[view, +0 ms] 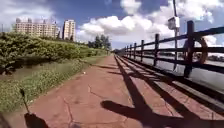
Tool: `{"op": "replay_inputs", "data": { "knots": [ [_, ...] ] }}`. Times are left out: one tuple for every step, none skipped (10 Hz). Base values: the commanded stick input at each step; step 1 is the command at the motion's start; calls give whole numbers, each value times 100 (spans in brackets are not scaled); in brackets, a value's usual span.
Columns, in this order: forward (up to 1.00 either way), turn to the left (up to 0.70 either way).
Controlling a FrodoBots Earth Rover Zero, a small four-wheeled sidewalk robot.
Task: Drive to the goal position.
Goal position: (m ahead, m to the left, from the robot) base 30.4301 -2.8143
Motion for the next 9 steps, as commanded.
{"op": "replay_inputs", "data": {
  "knots": [
    [85, 0],
    [85, 0],
    [85, 0],
    [85, 0],
    [85, 0],
    [85, 0],
    [85, 0],
    [85, 0],
    [85, 0]
  ]
}}
